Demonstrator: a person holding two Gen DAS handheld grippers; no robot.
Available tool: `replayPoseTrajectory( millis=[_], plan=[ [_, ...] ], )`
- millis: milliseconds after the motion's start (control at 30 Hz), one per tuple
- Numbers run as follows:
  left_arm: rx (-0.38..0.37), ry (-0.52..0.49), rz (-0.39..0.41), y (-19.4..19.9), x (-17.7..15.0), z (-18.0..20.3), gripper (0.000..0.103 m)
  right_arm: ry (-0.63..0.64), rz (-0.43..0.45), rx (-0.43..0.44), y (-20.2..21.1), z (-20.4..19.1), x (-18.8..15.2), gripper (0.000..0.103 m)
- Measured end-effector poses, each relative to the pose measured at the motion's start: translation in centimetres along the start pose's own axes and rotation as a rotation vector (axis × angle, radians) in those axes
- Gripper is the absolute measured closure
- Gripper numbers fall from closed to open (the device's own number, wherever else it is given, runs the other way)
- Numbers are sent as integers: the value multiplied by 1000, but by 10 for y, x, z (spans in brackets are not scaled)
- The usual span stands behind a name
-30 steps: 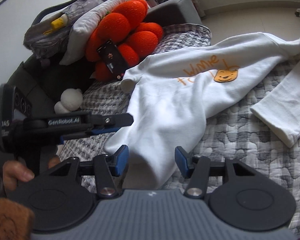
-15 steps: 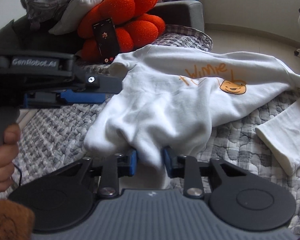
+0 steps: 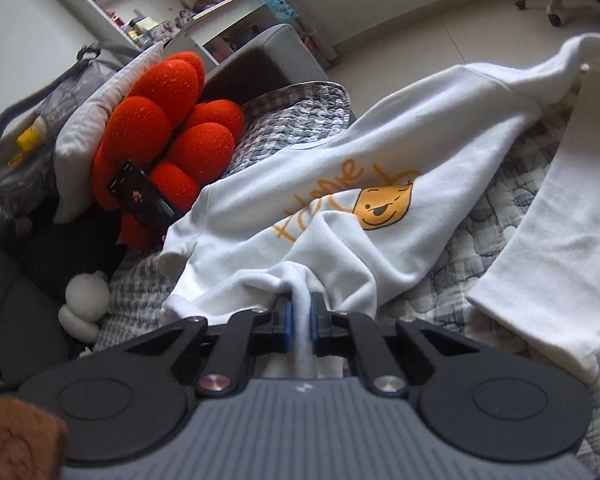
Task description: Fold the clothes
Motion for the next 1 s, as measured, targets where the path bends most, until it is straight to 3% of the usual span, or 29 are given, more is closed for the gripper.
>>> replayPoseTrajectory(
  millis=[233, 533, 567, 667, 700, 833, 1000],
  plan=[
    [-97, -212, 34, 3, -8, 29, 46, -147, -15, 65, 0, 16, 8, 95],
    [-138, -214, -23, -25, -12, 33, 48, -154, -31, 92, 6, 20, 8, 95],
    [-148, -204, -33, -27, -12, 34, 53, -151, -32, 94, 7, 20, 9, 95],
    [-189, -169, -68, -31, -13, 37, 85, -138, -31, 102, 11, 18, 9, 90],
    [-197, -164, -77, -31, -14, 38, 90, -132, -30, 104, 12, 17, 8, 88],
    [-202, -136, -56, -23, -15, 46, 92, -105, -28, 114, 20, 13, 7, 83],
    [-288, -112, 40, 4, -14, 56, 93, -93, -19, 141, 38, 12, 8, 82]
  ],
)
Point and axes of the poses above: each gripper's, at about its wrist camera, not at the fingertips, and y roughly against the way its jaws point, z to its right, x to its top, the point moved 1 cm from there along -y, roughly the way its jaws point, and after that the axes turned 2 degrees about -z, right-handed, at the moved point
